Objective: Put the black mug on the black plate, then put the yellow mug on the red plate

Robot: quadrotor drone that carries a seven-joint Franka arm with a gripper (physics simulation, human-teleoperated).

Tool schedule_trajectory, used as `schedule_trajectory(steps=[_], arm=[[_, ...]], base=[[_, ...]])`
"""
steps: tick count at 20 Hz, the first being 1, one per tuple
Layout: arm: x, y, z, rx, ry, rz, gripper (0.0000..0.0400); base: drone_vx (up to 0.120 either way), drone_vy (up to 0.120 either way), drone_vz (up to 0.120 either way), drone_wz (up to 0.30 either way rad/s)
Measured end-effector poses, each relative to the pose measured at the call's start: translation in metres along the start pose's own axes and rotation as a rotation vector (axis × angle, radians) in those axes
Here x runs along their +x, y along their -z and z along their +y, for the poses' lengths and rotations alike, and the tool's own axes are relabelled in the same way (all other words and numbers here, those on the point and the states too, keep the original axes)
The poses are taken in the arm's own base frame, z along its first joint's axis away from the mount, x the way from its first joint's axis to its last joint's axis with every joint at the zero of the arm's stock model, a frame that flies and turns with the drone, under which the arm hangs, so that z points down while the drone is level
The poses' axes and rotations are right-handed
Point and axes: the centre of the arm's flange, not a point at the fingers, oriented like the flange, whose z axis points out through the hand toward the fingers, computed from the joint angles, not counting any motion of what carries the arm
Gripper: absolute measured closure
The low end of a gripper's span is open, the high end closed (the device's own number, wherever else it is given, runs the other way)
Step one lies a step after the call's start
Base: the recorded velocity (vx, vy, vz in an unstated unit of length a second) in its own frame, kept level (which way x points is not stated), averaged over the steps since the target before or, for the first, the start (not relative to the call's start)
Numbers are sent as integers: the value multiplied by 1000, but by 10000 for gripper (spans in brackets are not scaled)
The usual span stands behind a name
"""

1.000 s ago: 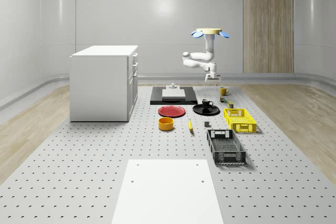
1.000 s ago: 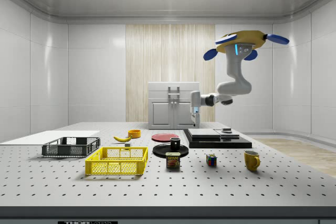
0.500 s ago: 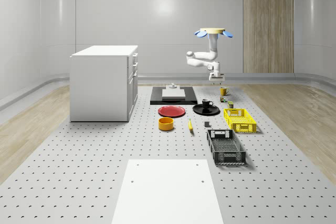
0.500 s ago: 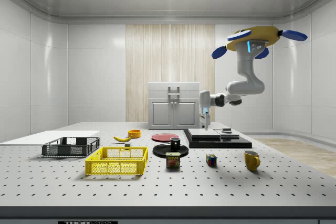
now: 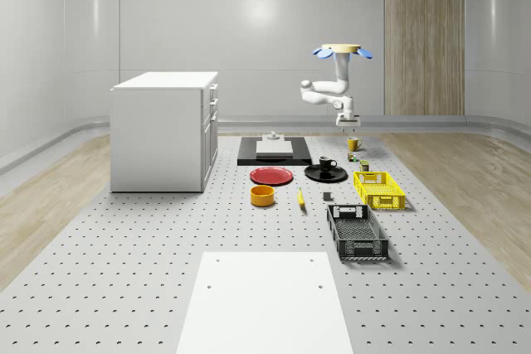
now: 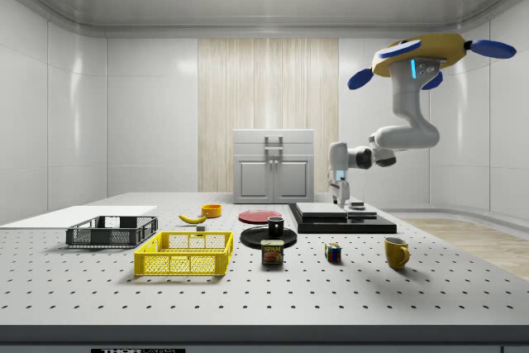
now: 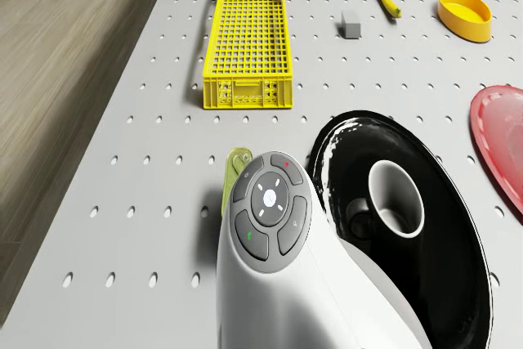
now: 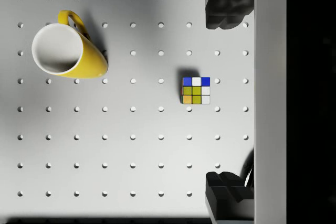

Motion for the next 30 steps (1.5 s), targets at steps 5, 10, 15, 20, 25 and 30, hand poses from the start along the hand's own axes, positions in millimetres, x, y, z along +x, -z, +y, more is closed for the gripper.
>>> schedule_trajectory(steps=[5,10,15,20,25,30], arm=[[0,0,0,0,0,0,0],[0,0,0,0,0,0,0],[0,0,0,0,0,0,0],[0,0,0,0,0,0,0],[0,0,0,0,0,0,0],[0,0,0,0,0,0,0]], base=[[-120,80,0,0],[-120,0,0,0],[-120,0,-96,0],[-120,0,-120,0],[-120,0,-32,0],[-120,0,-64,0]])
